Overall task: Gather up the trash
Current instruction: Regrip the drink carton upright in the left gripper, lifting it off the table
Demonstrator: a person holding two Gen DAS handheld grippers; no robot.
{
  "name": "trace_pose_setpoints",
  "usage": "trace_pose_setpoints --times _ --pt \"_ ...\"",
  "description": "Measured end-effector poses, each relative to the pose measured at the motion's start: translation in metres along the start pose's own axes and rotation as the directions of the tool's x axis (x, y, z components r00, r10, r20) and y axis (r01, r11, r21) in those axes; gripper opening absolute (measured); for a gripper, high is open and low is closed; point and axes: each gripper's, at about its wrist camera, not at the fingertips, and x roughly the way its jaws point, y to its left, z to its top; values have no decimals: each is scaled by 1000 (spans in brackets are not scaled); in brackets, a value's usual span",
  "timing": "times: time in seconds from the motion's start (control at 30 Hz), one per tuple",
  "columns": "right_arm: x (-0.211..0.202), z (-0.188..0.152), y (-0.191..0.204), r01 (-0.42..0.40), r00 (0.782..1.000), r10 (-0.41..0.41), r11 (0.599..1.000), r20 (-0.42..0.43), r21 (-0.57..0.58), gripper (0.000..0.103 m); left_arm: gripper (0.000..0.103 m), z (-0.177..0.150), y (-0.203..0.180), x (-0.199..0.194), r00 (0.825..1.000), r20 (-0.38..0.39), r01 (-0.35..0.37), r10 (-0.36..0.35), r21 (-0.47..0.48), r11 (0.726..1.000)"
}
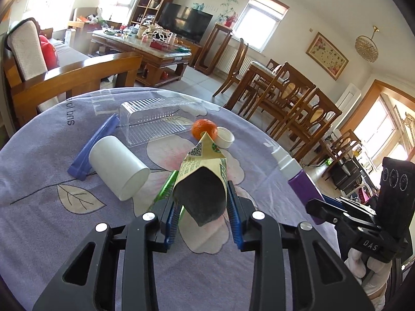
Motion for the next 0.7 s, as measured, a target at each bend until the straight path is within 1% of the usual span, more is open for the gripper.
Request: trace_pose_setpoints --times 0.3,0.33,0.4,0.47,0.57,0.63,0.7 --pt "-39 -23 -17 12 999 -14 998 35 55 25 28 -9 -22 -18 997 70 21 -22 24 1000" --pt "-41 -25 -18 11 999 -13 998 37 60 25 26 -9 -25 -20 996 81 20 -22 28 999" --pt "-45 -29 -19 11 999 -14 998 41 68 25 14 -10 -30 -26 994 104 20 -24 34 999" --pt "-50 -33 -20 8 999 -12 997 45 74 25 13 -11 -34 -32 992 127 24 -29 36 999" --pt "-56 -36 -20 5 999 -10 997 52 83 25 11 -11 -38 -31 993 119 6 -12 50 999" --pt "-60 -38 -18 1 998 -6 997 58 83 25 11 -9 -33 -28 994 114 2 -4 19 1000" --pt "-63 -40 -17 -1 998 -4 997 60 80 25 11 -6 -28 -22 996 87 -7 8 -9 1000"
